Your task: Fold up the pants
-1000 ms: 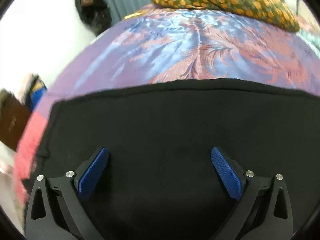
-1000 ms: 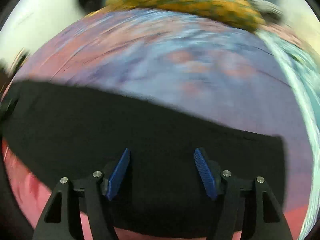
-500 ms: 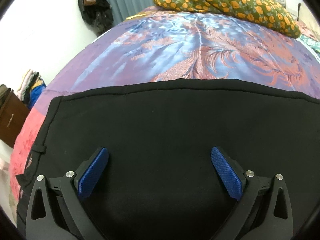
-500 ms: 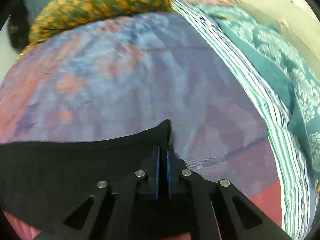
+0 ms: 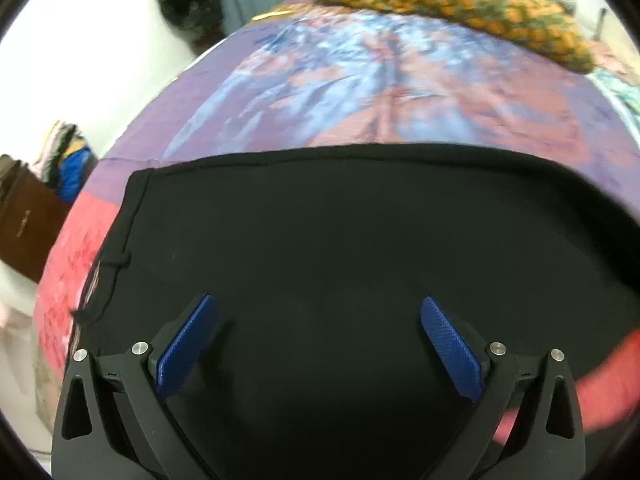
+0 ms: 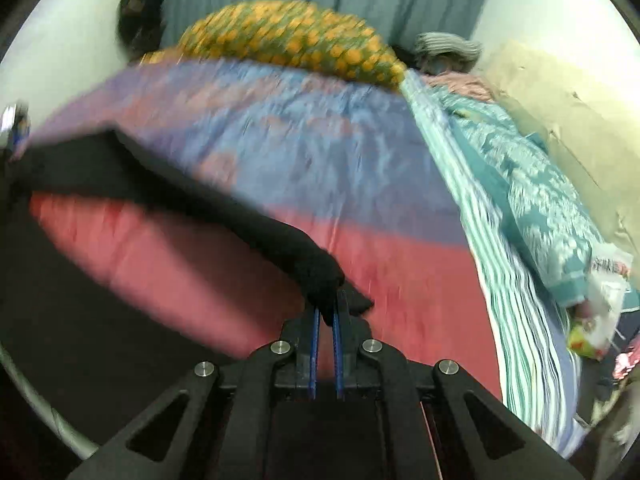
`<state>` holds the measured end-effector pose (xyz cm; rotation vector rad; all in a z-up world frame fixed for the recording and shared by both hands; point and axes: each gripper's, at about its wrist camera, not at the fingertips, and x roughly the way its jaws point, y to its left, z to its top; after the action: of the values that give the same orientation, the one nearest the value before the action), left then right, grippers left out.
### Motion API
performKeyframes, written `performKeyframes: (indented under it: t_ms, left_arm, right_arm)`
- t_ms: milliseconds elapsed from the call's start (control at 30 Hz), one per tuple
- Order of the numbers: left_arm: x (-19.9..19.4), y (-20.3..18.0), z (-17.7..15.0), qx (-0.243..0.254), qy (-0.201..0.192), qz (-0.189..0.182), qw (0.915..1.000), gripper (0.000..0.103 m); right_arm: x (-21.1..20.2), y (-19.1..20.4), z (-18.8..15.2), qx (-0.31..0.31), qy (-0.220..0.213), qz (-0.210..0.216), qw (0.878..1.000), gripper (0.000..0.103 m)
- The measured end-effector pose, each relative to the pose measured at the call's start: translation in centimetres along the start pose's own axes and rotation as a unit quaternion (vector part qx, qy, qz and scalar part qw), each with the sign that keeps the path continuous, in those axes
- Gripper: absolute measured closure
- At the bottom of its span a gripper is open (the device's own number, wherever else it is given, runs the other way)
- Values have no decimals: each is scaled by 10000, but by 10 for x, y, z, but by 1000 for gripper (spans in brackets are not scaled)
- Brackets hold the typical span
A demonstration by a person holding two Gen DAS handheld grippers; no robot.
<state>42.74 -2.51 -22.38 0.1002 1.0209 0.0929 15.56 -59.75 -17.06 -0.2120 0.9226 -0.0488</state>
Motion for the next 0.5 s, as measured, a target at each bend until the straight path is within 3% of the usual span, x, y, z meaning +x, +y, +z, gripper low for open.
performKeyframes:
  t_ms: [100,167,233,333,433,500]
  left_arm:
    - [-32,-1,-28,220,-79,-209,9995,1]
    - [-49,-4,-47,362,-104,-322,9988,1]
    - [-66,-7,-70,521,-174,-446,9975,1]
    - [-77,-10,-93,693,-278,-403,9964,1]
    - [-77,-14,-111,654,-295,-408,9966,1]
    - [-73,-16,-118,491,-144,-495,9975,1]
  right_arm:
    - [14,8,-38,-402,784,-49,9961,93]
    - [22,3,-58,-377,1199,-148,9920,69]
    - [12,-8,-68,-64,1239,-127,9922,56]
    - [-22,-15,-72,433,997,-69,9941,52]
    - [-50,6,-64,1114,627,774,9888,52]
    - [-53,25,-61,1890,418,1793,9646,52]
